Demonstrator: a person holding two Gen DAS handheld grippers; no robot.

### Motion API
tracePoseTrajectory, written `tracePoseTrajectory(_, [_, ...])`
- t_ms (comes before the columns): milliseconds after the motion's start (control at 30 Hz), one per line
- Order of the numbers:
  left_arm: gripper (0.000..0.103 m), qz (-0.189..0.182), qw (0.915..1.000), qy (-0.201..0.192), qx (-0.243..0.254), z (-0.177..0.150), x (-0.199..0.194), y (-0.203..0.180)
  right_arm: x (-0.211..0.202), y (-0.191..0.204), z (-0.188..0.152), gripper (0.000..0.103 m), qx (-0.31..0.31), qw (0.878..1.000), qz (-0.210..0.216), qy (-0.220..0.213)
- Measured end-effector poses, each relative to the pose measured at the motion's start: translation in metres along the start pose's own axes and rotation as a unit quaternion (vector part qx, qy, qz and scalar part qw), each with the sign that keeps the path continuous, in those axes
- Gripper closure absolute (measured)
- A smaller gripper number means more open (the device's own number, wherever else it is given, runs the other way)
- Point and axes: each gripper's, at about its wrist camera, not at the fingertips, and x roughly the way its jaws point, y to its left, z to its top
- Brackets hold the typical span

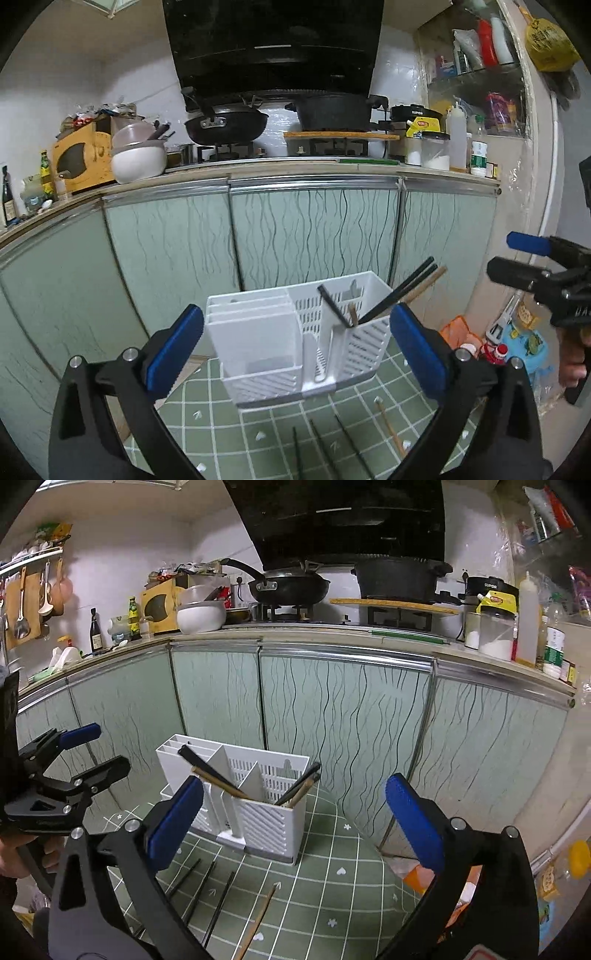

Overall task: Organize utensils
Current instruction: 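Move both tools back down toward the remaining chopsticks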

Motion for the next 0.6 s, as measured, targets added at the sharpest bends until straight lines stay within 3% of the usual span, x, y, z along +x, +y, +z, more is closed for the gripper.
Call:
tracePoseTrajectory(167, [0.005, -0.003, 0.9998, 0.006, -0.017, -0.015, -0.027, 0.008, -0.021, 0.008, -0.013, 0.008, -0.008, 1.000, 0.001, -0.008])
tracePoseTrajectory(367, [0.005, 0.010, 0.9999, -0.008, 0.010, -0.036, -0.056, 0.003, -0.037, 0.016, -0.037, 0.008, -0.003, 1.000, 0.005, -0.004])
tracePoseTrajectory(600, [0.005, 0.003, 0.9999, -0.010, 0.000, -0.062, -0.076, 0.003, -0.042, 0.020, -0.063, 0.008, -0.004, 1.000, 0.007, 0.014])
